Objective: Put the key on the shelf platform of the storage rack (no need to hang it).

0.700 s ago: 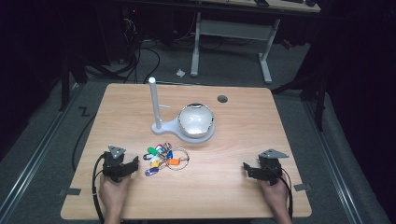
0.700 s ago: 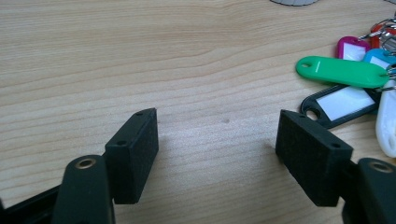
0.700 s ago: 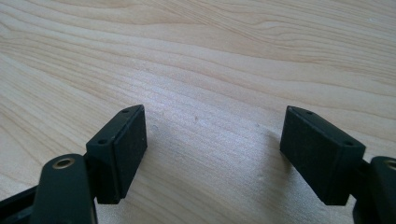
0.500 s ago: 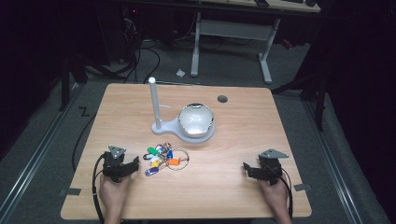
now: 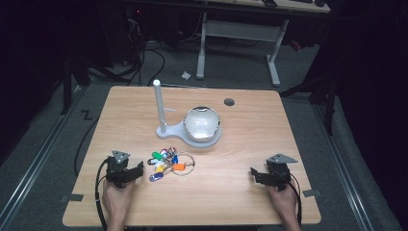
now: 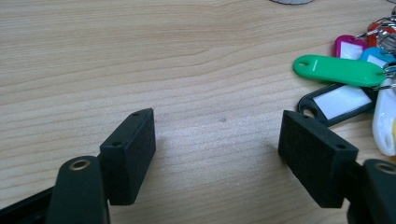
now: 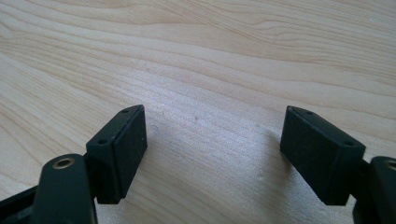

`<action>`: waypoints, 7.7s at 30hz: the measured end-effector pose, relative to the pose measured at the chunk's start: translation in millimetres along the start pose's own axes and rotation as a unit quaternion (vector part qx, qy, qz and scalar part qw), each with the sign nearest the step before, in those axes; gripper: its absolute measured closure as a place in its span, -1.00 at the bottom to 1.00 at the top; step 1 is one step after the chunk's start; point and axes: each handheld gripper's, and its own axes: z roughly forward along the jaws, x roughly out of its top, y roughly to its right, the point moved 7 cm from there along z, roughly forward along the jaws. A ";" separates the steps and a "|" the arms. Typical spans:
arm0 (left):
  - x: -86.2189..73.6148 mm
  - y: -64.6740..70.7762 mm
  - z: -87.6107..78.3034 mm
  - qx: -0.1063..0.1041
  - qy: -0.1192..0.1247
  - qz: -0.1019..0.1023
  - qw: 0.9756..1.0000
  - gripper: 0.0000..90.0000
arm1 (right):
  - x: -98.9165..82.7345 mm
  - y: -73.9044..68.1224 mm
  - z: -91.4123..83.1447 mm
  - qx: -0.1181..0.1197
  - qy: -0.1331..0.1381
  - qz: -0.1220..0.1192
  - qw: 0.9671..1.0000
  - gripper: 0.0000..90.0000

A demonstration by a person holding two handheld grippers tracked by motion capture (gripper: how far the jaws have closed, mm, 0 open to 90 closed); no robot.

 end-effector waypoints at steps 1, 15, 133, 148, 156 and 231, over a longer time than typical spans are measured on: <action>0.0 -0.1 0.0 -0.001 0.000 0.000 1.000 -0.38 | 0.0 0.0 0.0 0.000 0.000 0.000 1.000 -0.49; 0.7 0.3 0.0 0.008 0.003 -0.006 1.000 -0.28 | 0.1 -0.1 0.0 0.000 0.000 0.001 1.000 -0.49; 62.3 100.8 -16.6 -0.132 0.039 0.105 0.985 0.96 | 0.0 -0.1 -0.1 0.000 -0.001 0.001 1.000 -0.49; 90.5 102.9 -48.8 -0.160 0.063 0.106 0.979 0.96 | 0.0 -0.2 -0.1 0.000 -0.001 0.001 1.000 -0.49; 102.4 102.3 -60.6 -0.164 0.071 0.115 0.977 0.96 | -0.1 -0.2 -0.1 0.001 -0.001 0.000 1.000 -0.49; 262.5 144.2 -106.7 -0.270 0.132 0.121 0.946 0.96 | 0.0 -0.2 0.0 0.001 0.000 -0.001 1.000 -0.49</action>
